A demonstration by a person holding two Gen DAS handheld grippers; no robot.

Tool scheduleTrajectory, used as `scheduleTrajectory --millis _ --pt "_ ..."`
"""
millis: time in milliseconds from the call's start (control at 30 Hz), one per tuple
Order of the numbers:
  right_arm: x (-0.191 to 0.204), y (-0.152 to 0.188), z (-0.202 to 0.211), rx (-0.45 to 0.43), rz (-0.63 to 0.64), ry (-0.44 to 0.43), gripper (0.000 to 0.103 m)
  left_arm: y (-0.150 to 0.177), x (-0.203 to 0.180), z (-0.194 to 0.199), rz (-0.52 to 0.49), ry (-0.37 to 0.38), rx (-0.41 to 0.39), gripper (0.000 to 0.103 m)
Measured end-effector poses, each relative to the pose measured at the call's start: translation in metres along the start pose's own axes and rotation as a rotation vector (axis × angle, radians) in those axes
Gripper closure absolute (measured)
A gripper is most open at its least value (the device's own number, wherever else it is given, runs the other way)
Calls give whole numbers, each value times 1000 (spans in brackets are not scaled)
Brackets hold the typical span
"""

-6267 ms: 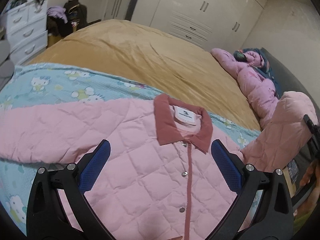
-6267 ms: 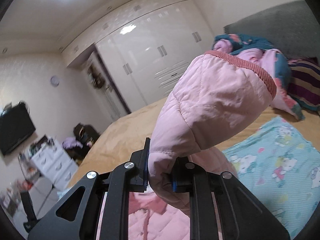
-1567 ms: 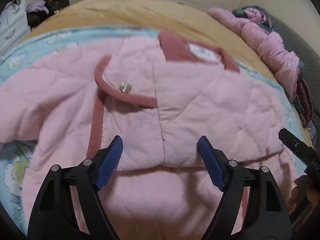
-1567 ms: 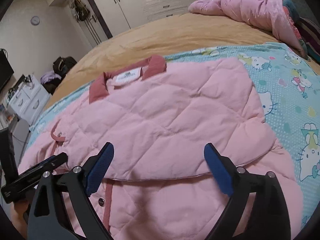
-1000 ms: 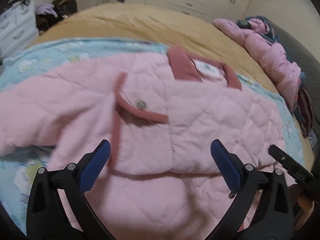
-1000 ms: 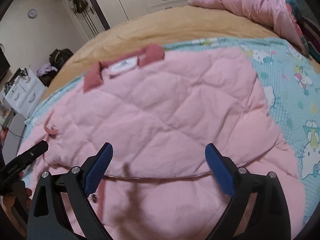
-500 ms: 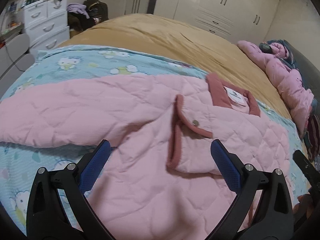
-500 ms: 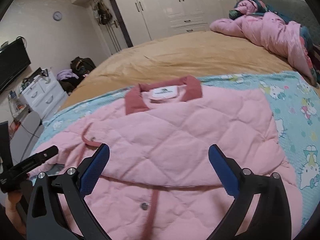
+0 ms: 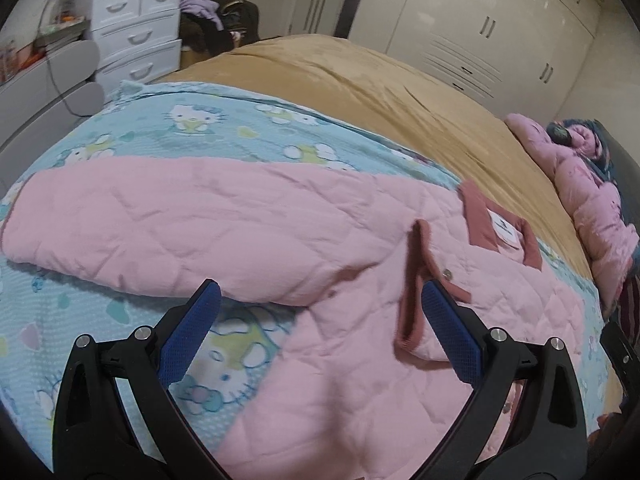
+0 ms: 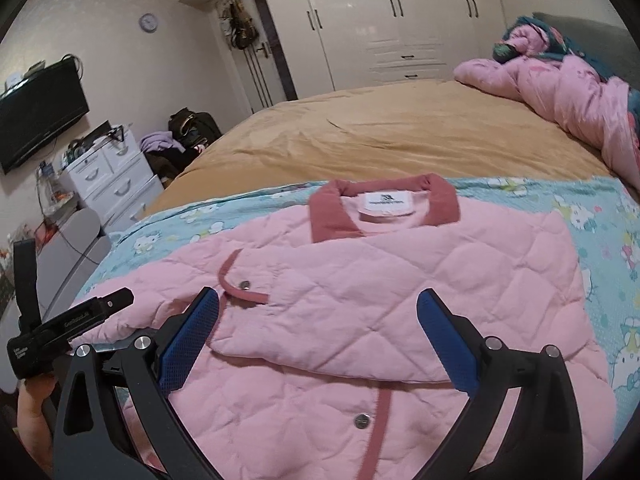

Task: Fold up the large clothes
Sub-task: 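Move the left tool to the other sleeve cuff and grasp it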

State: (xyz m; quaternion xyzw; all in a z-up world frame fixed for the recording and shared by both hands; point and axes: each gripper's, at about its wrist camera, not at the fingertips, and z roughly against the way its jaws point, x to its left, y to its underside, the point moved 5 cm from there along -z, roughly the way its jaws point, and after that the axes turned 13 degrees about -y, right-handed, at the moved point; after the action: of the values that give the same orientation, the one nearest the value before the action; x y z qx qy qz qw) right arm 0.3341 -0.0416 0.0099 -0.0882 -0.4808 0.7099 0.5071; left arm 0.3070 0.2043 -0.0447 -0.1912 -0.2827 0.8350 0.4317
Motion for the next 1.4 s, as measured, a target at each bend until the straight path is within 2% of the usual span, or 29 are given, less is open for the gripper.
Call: scheduleTrajectory --millis 567,667,1000,1200,1400 --pt "102 0 -58 88 111 -126 4 -17 100 -17 209 -110 26 9" --pt "122 5 -68 107 132 -158 4 -20 118 -16 221 -188 4 9" --pt "181 24 -99 194 184 -249 4 -18 185 -22 370 -233 32 9" --pt "203 35 -112 232 196 -290 4 -13 217 -32 447 -256 62 9" --pt "208 45 -122 257 191 -302 4 -3 238 -47 503 -261 118 9"
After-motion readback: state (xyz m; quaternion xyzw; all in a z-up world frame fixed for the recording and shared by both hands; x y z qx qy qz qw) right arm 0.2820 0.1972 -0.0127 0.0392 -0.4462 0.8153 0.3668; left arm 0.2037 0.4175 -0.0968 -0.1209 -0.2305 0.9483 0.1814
